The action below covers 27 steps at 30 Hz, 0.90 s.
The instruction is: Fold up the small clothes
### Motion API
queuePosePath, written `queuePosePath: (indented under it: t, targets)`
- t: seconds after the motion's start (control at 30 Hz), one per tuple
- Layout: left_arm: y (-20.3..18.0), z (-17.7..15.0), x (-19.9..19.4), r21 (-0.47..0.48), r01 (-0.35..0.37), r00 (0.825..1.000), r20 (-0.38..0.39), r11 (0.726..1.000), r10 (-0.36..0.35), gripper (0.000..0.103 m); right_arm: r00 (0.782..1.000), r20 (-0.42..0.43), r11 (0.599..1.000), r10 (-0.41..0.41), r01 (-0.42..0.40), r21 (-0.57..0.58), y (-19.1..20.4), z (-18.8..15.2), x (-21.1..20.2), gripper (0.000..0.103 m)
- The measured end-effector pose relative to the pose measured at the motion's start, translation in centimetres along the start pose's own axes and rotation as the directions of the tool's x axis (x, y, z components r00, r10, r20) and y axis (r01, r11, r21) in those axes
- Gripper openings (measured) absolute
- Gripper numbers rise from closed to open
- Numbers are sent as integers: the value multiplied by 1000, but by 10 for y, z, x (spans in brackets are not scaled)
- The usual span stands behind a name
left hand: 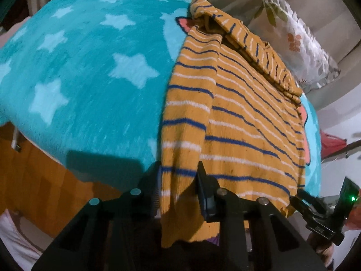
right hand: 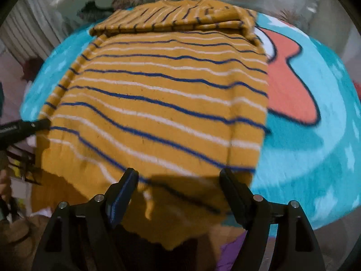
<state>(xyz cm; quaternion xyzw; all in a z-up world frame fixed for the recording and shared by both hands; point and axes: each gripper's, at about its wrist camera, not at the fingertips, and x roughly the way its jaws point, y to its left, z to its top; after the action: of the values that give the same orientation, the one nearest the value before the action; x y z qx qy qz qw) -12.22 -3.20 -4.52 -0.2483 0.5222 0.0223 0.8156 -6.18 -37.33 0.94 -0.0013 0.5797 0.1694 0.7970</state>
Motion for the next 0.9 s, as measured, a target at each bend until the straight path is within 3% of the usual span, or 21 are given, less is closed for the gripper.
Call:
queuePosePath:
  t: [0.1,0.2,0.43,0.57,0.67,0.77,0.83,0.87,0.9]
  targets:
    - [5,-4,-4,-36,22,1000,22,999,-21,28,996,59,996,59,-63,66,-15,-13,-23,80]
    - [7,-5,-2,-72,57,998,15,996,-56,43,995,87,991,43,-53,120,-32,-20,-35,80]
    - [-8,-11,7,-42,71,997,-22,997,-72,66,991,59,960,116,-127,249,-59,-27,-26,80]
    - [-12,-14,15,-34,32,998,-48,999,-34,67,987,10,963,159,-157,218,-47,-23,-11,80]
    - [-5,-16,24,-78,15,996,-90,997,-22,54,987,-17,970,160,-154,188,-42,-23,-5,83]
    - [0,-17,22,-124,46,994,-94,991,-58,40,985,-25,970,170,-163,179,-43,-23,-5,80]
    - [-4,-18,19,-113,31,995,-93,993,-41,30,983,-40,969,181,-171,179,-45,-24,-5,66]
    - [-6,-18,18,-105,27,995,-93,994,-36,27,976,-59,963,209,-195,186,-45,-24,-3,54]
    - [-8,-18,17,-98,24,995,-94,995,-33,23,969,-74,956,237,-219,196,-48,-25,-1,52]
